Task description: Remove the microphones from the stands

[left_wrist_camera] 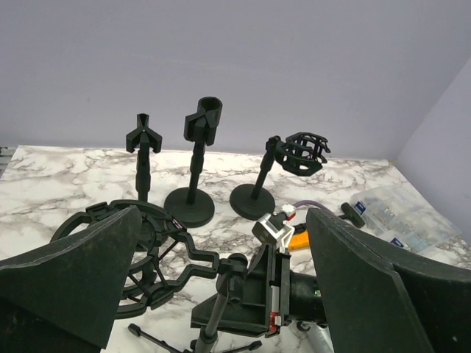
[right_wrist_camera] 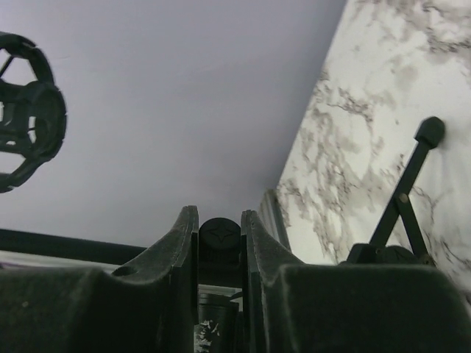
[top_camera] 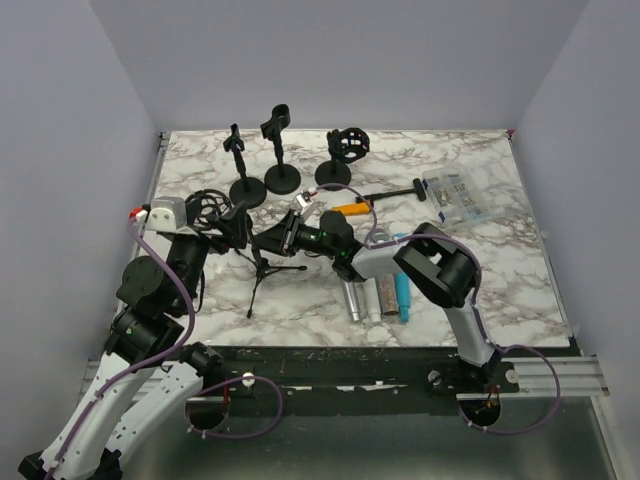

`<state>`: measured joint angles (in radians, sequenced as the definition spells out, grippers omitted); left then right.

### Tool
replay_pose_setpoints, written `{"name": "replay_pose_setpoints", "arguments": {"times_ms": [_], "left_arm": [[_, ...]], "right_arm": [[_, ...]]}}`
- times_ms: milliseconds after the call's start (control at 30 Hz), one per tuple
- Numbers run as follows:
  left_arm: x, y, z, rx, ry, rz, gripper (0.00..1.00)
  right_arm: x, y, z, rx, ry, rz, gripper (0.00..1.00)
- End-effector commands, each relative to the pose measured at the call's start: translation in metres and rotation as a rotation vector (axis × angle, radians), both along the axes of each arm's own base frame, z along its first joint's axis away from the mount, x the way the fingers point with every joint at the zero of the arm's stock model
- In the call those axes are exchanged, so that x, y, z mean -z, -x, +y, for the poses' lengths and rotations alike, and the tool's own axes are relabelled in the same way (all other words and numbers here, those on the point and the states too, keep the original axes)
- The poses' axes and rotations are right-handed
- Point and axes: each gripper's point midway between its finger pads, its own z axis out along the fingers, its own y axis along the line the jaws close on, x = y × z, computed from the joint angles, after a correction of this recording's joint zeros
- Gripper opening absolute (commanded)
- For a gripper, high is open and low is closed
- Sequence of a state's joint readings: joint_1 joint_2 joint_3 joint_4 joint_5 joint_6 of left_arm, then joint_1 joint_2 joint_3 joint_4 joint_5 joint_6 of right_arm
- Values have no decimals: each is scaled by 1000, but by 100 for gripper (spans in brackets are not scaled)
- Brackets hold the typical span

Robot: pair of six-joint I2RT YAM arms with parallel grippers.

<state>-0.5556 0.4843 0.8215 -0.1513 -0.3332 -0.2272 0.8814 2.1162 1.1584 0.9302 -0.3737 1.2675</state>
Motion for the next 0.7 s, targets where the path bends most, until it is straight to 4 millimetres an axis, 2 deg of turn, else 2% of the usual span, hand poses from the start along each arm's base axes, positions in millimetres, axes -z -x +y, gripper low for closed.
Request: {"name": "replay_pose_setpoints", "arguments": {"times_ms": [0,100,233,300,333,433,533,600,667], "left_arm": [[-2,0,2,-9,27,-10,99],[0,0,4,-18,32,-10,99],[2,-1,4,-23,32,-6,99],[3,-3,3,-25,28,0,99],[4,-4,3,-25,27,3,99],[5,-5,0,-16,21,9,99],[6,-6,-2,-7,20,12,99],[7,-6,-2,-5,19,14,98],[6,-6,-3,-5,18,15,99]], "right_arm": [[43,0,-6,-46,-70,-70,1],[62,-4,-5,-36,-18,-28,1],[60,-7,-7,-31,15,1,2],[58,-9,-9,-16,99,20,11],[57,-10,-11,-10,168,30,19],[55,-16,-23,31,337,34,55],[34,-22,-33,69,409,12,77],[24,-25,-39,86,437,16,85],[13,-24,-40,80,433,15,88]]}}
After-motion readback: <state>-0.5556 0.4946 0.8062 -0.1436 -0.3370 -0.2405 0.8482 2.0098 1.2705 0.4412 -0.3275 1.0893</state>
